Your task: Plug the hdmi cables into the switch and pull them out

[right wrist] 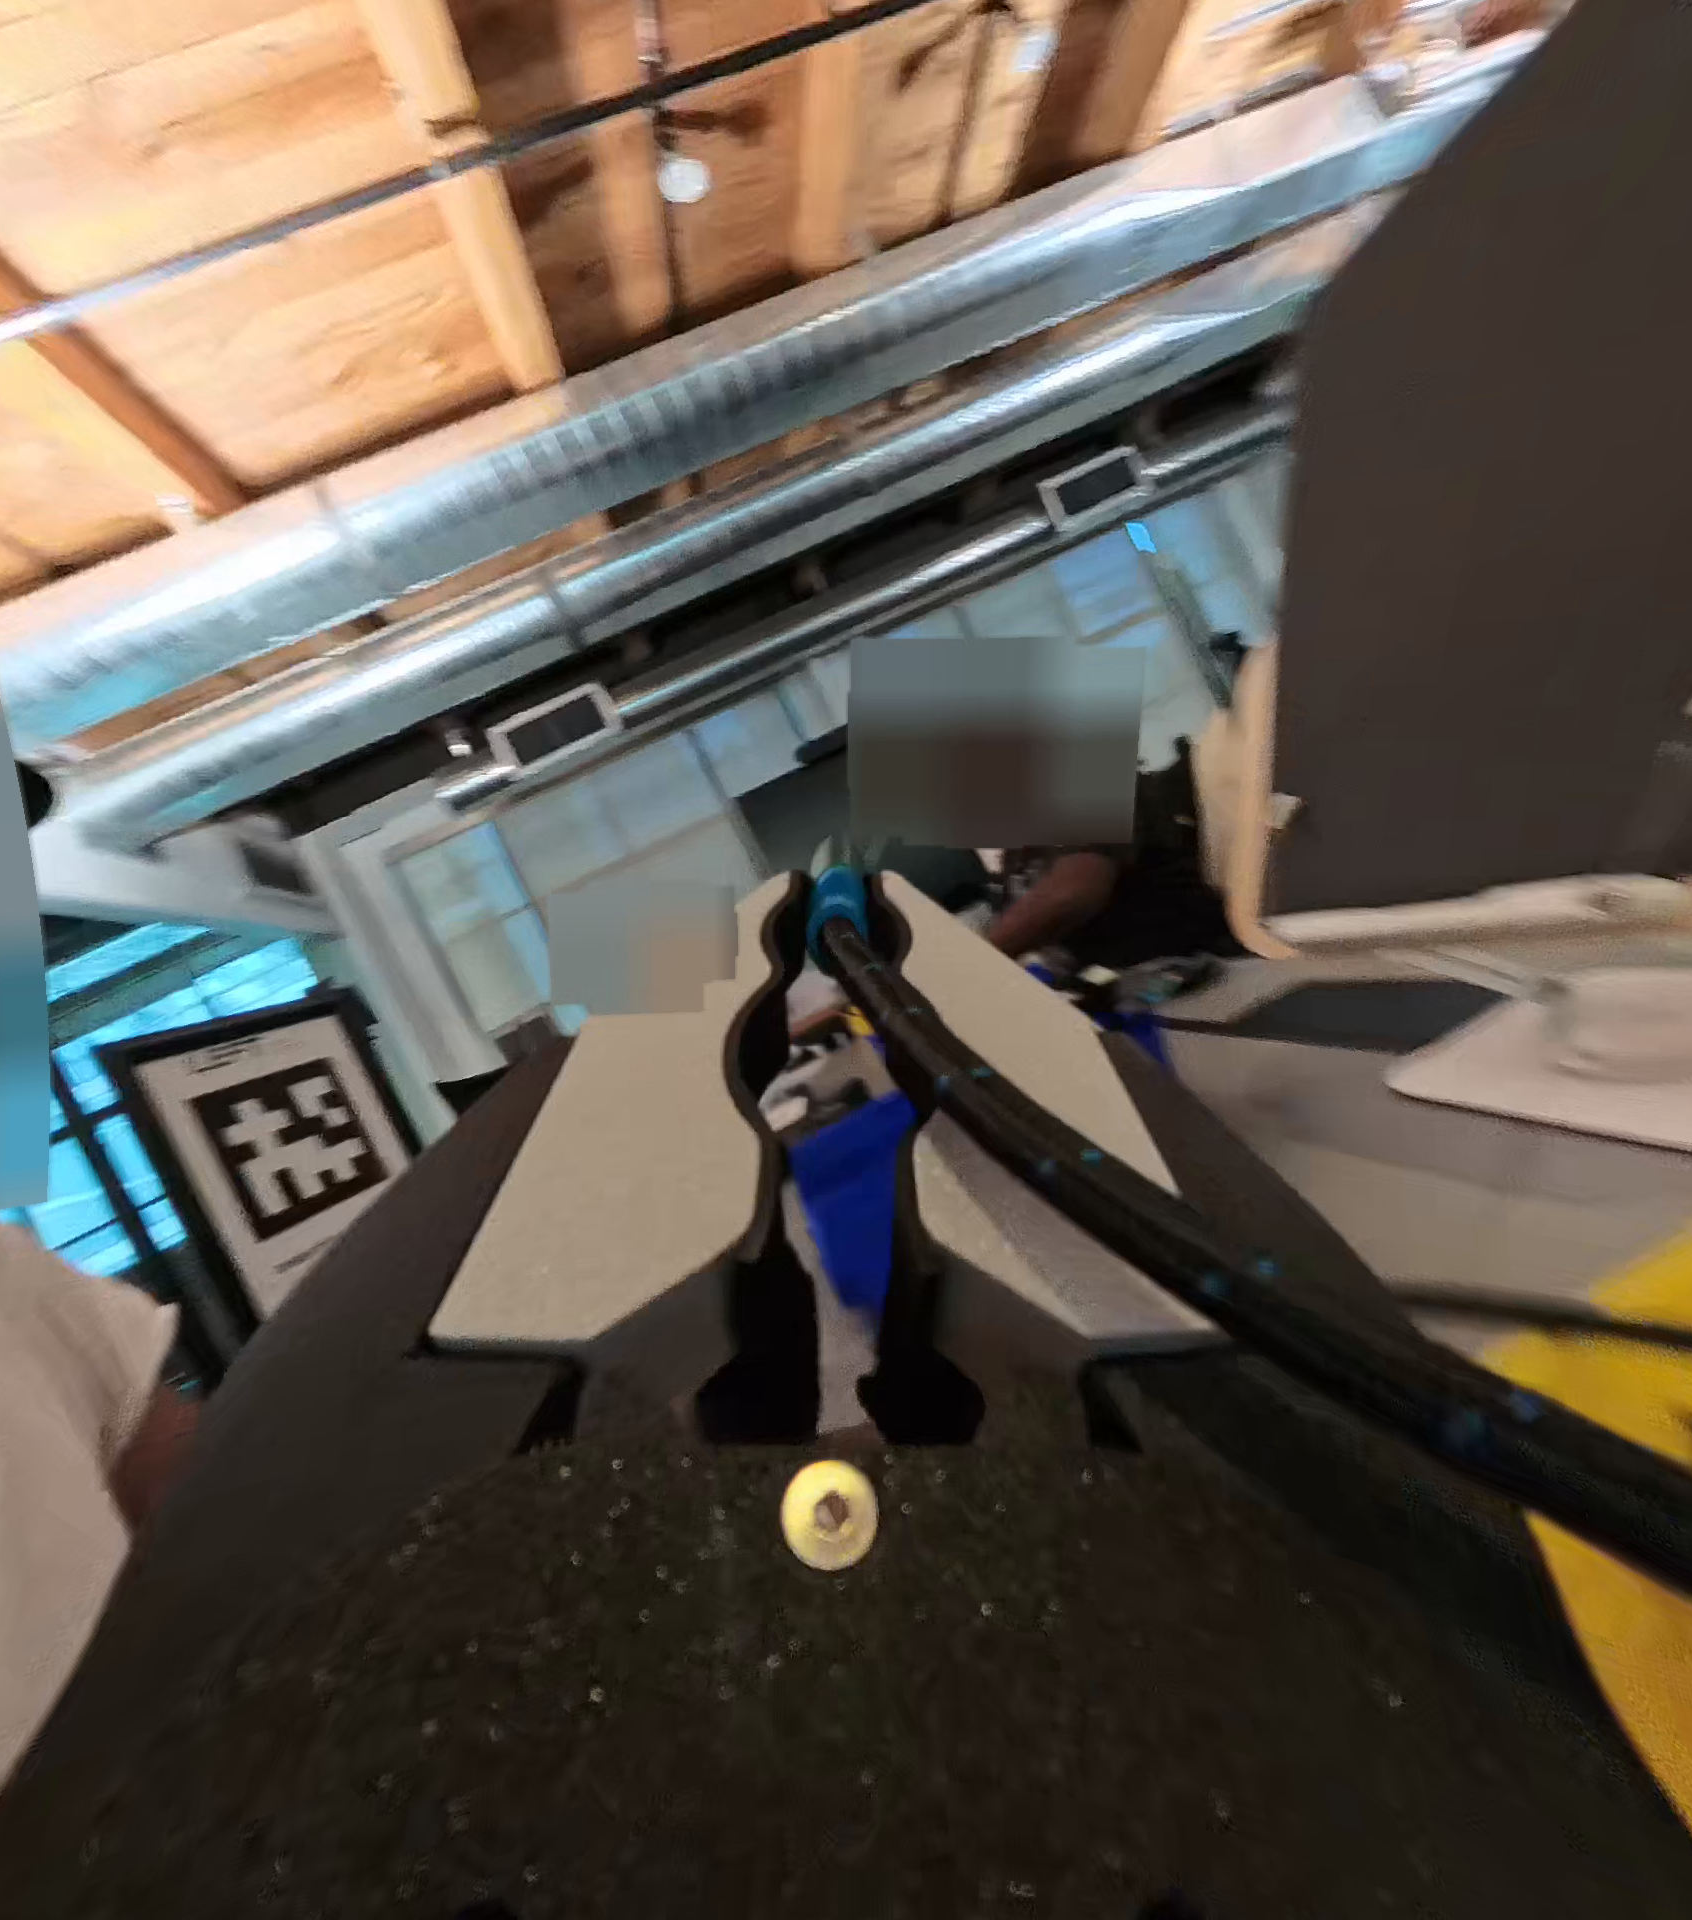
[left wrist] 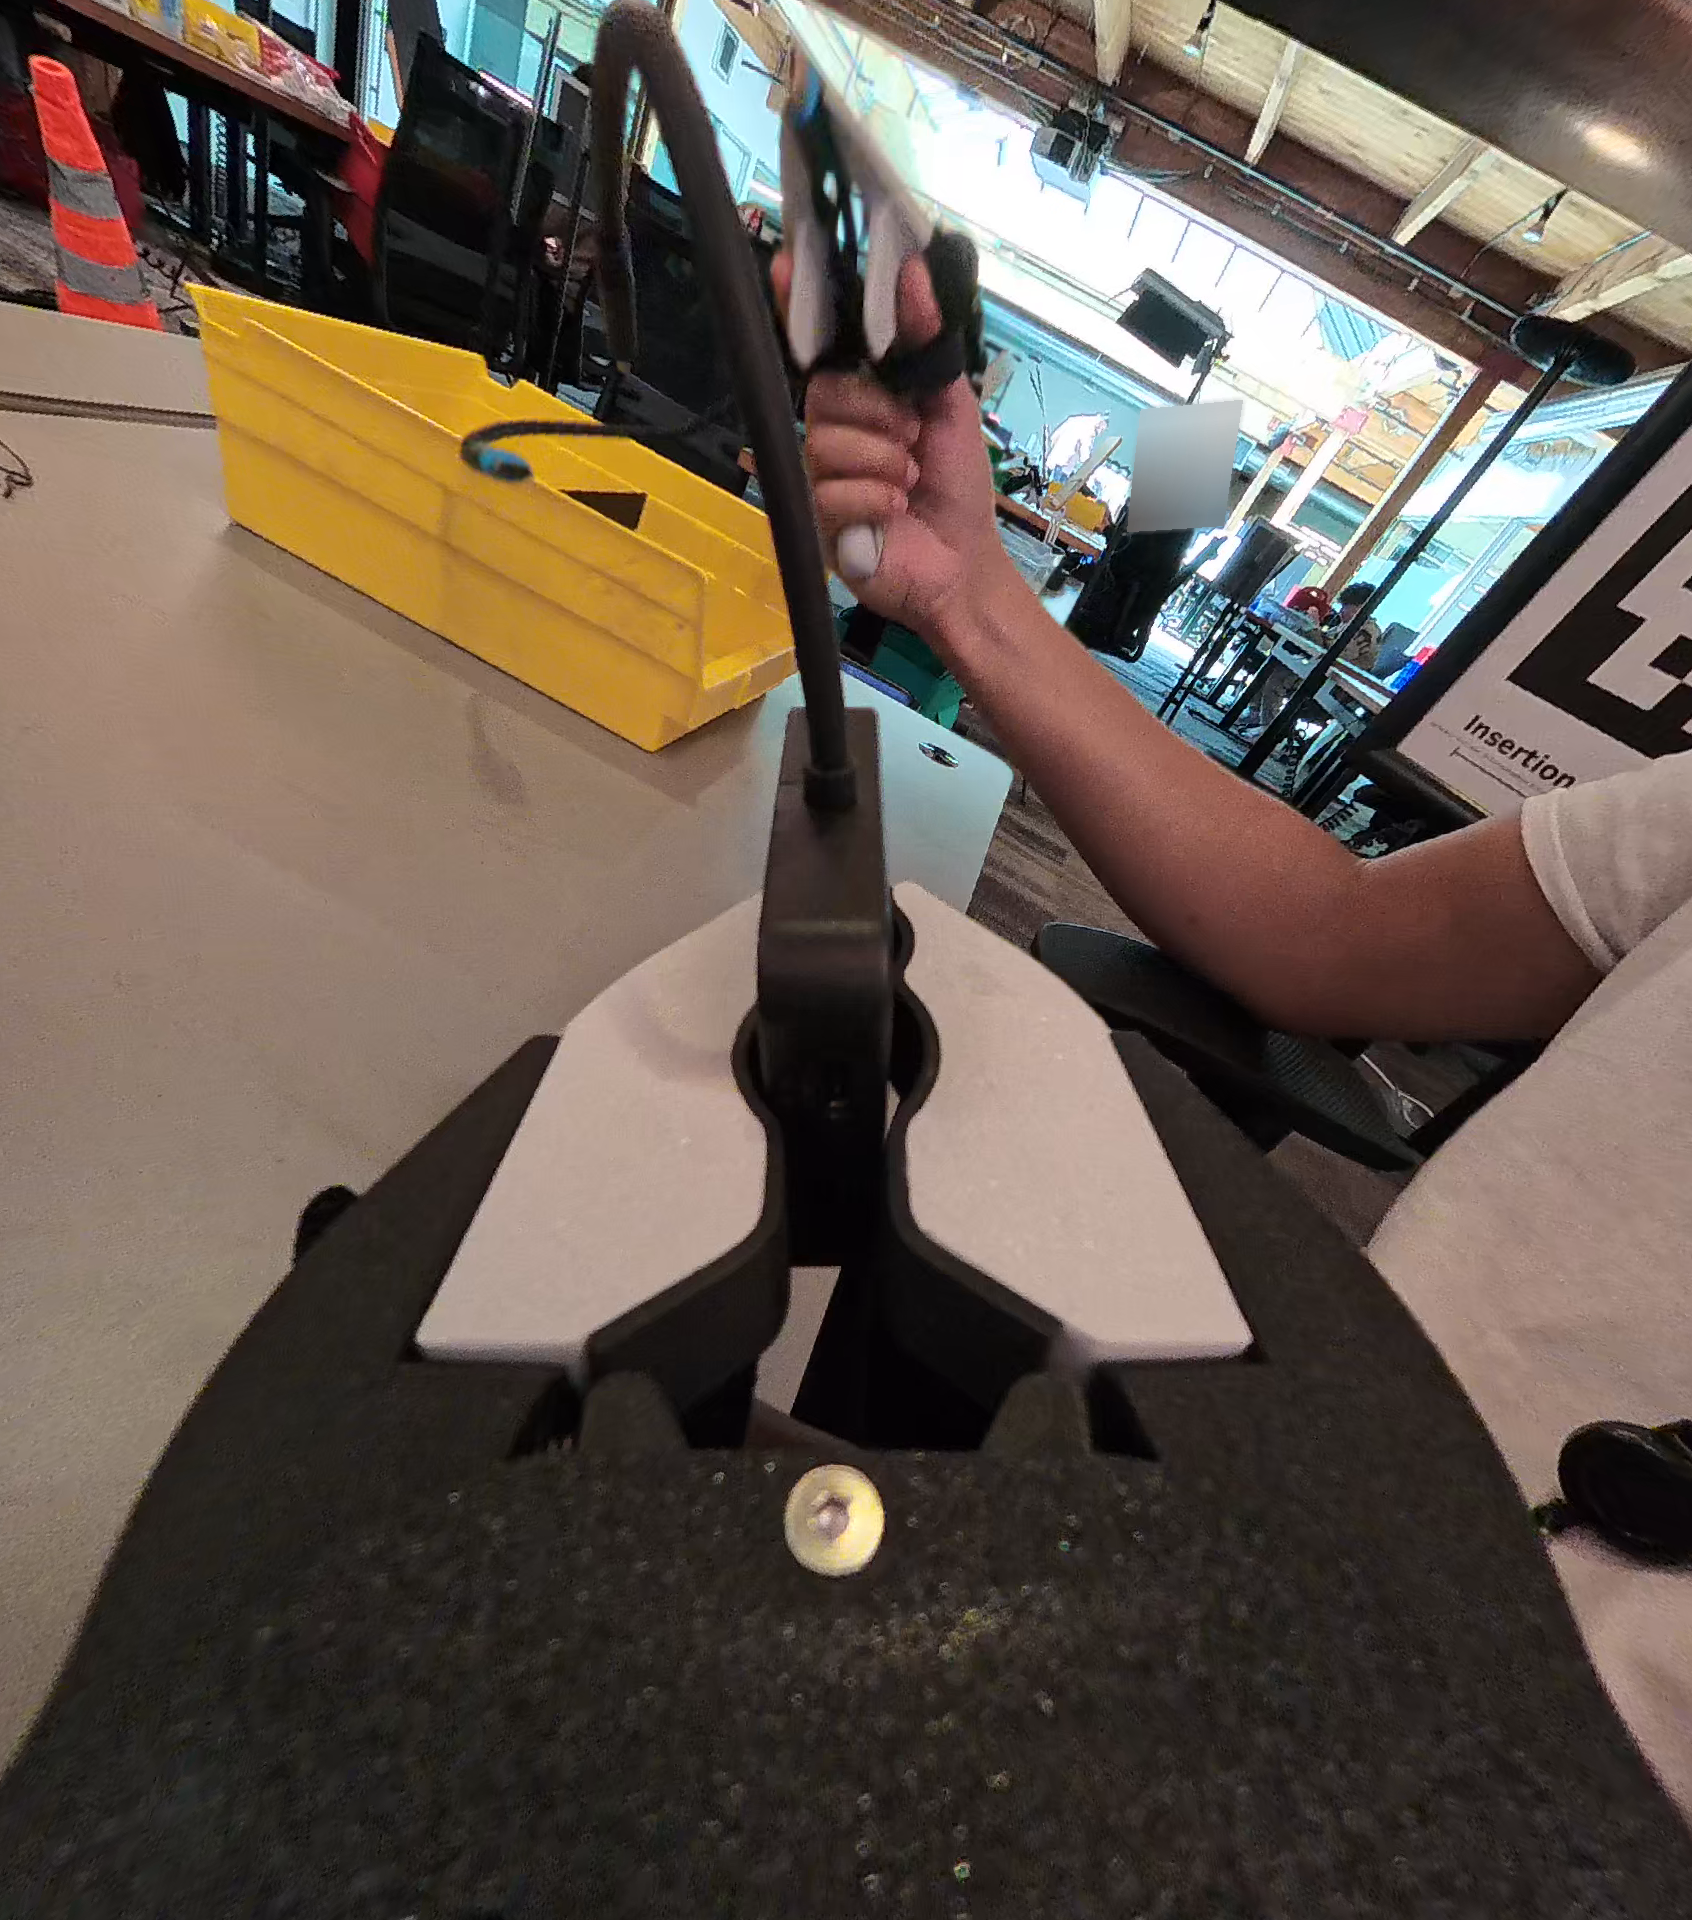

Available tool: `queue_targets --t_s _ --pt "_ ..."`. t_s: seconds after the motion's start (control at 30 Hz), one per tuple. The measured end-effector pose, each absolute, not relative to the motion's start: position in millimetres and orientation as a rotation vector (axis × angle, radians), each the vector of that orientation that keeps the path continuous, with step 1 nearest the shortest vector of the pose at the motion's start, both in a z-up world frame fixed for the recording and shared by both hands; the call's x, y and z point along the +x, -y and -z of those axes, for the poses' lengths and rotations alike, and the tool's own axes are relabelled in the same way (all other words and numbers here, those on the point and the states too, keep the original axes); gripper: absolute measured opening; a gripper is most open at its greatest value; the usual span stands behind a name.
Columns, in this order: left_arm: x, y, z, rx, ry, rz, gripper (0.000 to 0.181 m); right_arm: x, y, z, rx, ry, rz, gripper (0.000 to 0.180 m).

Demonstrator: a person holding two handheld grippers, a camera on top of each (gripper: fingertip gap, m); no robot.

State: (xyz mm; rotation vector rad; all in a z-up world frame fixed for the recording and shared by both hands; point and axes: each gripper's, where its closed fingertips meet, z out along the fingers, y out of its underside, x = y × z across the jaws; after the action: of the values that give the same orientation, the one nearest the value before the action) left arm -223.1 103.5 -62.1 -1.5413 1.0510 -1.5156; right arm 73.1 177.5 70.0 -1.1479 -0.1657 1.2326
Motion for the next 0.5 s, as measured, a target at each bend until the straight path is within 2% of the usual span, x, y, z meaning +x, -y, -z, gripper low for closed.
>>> queue_targets --t_s 0.2,0.37,0.43,0.5 --pt "-217.0 -97.5 75.1 -1.568 -1.129 1.494 0.014 127.2 -186.1 9.8 -1.403 -0.139 -1.245 0.01" --pt "-213.0 -91.0 81.1 -1.577 -1.175 1.493 0.014 126.3 -181.4 68.5 -1.754 -0.282 -1.209 0.012" --pt "-213.0 -90.4 81.8 -1.581 -1.176 1.5 0.014 121.2 -176.0 90.1 -1.942 -0.289 -1.155 0.029" --pt "-213.8 -91.1 80.8 -1.581 -1.166 1.508 0.014 118.1 -168.2 102.5 -2.082 -0.304 -1.148 0.037"
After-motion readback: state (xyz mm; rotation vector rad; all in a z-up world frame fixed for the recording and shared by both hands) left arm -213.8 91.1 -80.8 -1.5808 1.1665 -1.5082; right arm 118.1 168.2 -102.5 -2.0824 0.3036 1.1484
